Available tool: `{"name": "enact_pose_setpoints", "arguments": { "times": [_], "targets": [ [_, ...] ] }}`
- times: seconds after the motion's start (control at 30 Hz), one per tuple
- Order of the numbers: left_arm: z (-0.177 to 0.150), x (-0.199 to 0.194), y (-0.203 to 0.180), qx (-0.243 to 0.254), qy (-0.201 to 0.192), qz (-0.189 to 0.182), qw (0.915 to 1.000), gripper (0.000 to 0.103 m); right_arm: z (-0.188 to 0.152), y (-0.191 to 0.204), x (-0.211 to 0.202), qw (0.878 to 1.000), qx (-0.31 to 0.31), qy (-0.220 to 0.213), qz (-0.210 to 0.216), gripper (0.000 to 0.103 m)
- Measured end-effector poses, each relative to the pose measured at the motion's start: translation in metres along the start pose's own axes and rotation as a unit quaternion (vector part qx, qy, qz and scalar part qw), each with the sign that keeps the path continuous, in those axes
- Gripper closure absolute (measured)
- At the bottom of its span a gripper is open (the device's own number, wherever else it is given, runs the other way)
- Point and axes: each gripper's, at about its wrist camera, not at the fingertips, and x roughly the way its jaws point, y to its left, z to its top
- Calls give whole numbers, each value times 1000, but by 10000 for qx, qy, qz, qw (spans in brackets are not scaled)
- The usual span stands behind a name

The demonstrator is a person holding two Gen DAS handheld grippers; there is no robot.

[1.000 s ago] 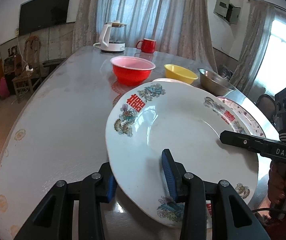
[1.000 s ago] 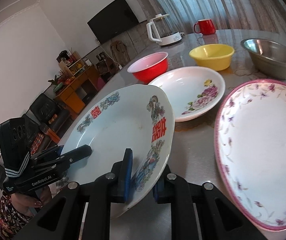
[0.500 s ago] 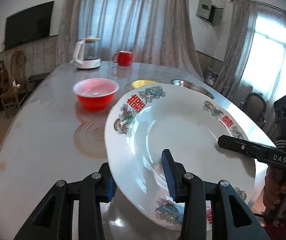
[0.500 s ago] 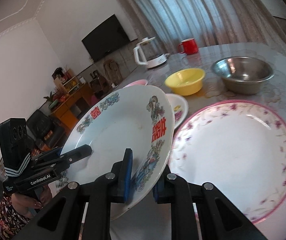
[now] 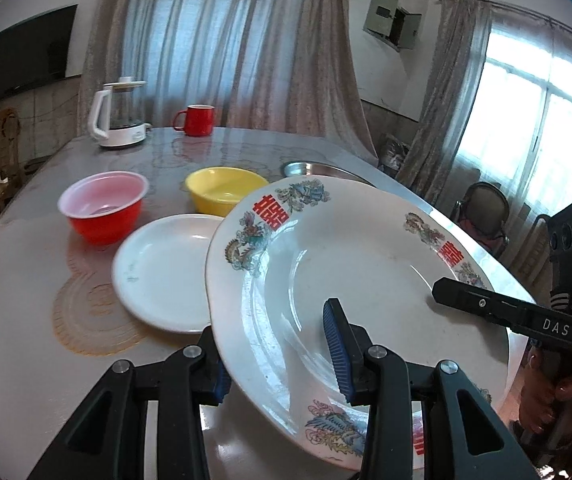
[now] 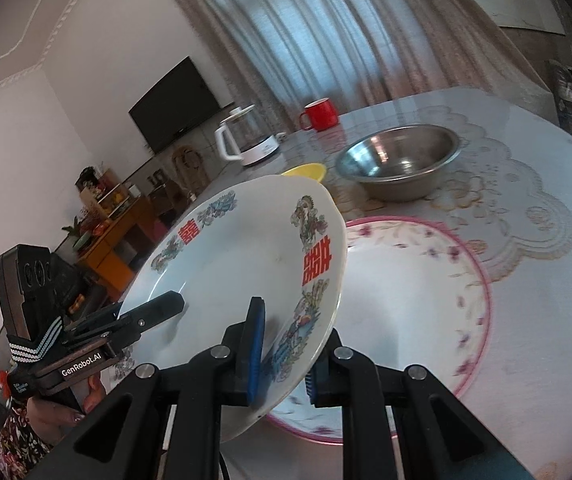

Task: Organize plates and bowls
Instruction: 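Lift the red-character plate with the right tool toward the pink-rimmed plate, then lower the red-character plate onto the pink-rimmed floral plate with the right tool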

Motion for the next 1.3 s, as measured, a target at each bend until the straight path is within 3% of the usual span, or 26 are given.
{"name": "enact_pose_setpoints", "arguments": {
  "times": [0.47, 0.8, 1.07, 1.3],
  "targets": [
    [-2, 58, -38, -344, 471, -465, 9972, 62, 4, -53, -9, 9993, 248, 160, -250, 85],
    [-3, 85, -51, -149, 770, -105, 9969, 61, 3, -89, 4, 9963, 728, 387, -255, 85],
    [0, 89, -49, -253, 960, 251, 9947, 61, 6, -86, 7, 9962, 620, 483, -384, 83],
    [3, 91, -48, -413, 1205, 334, 9913, 61, 15, -85, 10, 9930, 690, 741, -613, 83]
  ]
}}
